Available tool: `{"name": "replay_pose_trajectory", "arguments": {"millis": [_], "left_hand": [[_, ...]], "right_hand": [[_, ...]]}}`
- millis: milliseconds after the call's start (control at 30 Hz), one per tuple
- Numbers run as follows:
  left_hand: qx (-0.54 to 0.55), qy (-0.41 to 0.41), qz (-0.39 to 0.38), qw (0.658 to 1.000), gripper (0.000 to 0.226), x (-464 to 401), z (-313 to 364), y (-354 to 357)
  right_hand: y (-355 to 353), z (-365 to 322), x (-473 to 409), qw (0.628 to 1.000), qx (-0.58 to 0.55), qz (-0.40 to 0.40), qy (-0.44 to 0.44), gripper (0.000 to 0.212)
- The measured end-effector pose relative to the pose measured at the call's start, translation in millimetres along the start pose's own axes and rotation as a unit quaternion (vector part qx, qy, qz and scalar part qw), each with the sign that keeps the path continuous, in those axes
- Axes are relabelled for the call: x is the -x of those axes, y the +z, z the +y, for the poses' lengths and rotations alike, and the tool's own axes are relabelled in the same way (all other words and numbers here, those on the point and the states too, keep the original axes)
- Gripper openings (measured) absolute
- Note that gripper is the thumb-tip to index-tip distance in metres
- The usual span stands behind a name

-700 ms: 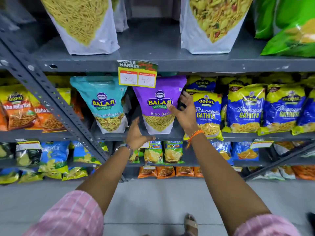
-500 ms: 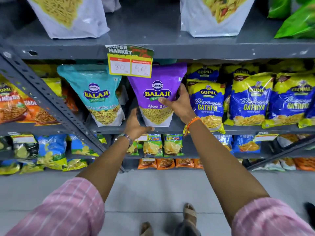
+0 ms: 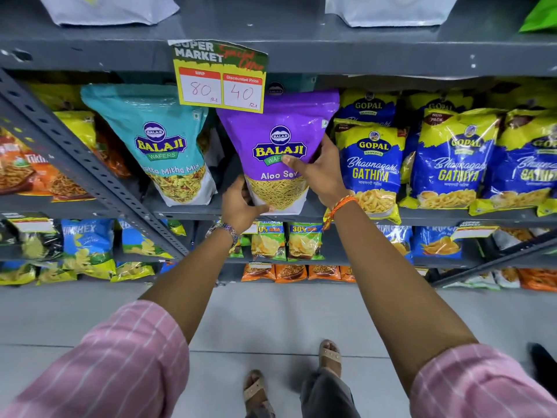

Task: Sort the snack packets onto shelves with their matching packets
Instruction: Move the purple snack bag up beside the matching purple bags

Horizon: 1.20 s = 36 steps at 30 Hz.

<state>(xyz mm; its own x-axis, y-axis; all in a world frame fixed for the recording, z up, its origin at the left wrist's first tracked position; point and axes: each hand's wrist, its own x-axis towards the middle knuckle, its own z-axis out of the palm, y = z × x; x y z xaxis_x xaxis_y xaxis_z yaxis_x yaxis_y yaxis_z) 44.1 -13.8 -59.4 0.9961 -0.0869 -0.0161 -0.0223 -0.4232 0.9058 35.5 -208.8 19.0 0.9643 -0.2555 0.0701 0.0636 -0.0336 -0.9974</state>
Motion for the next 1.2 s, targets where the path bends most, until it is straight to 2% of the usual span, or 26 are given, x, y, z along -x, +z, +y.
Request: {"name": "replay_pose_trajectory", "arguments": {"millis": [367, 500, 833, 1000, 1200], "left_hand": [[-0.022, 0.017, -0.03, 0.999, 0.085, 86, -7, -4], [-0.013, 0.043, -0.026, 0.999, 0.077, 125, 2, -16], [0.028, 0.175, 0.016, 0.984, 0.067, 167, 102, -81], [0.04, 0.239, 0.035, 0.97, 0.068, 159, 176, -121], [0.049, 0.294, 0.066, 0.952, 0.063, 125, 247, -155]], "right_hand": [[-23, -16, 91, 1.0, 0.008, 0.016, 0.024, 0.058], [-28, -41, 131, 0.999, 0.013, 0.023, 0.023, 0.052], [-23, -167, 165, 0.997, -0.026, 0.003, -0.075, 0.05], [-17, -244, 150, 0.988, -0.059, 0.004, -0.142, 0.046], [-7, -326, 99, 0.977, -0.059, 0.006, -0.207, 0.057]]}}
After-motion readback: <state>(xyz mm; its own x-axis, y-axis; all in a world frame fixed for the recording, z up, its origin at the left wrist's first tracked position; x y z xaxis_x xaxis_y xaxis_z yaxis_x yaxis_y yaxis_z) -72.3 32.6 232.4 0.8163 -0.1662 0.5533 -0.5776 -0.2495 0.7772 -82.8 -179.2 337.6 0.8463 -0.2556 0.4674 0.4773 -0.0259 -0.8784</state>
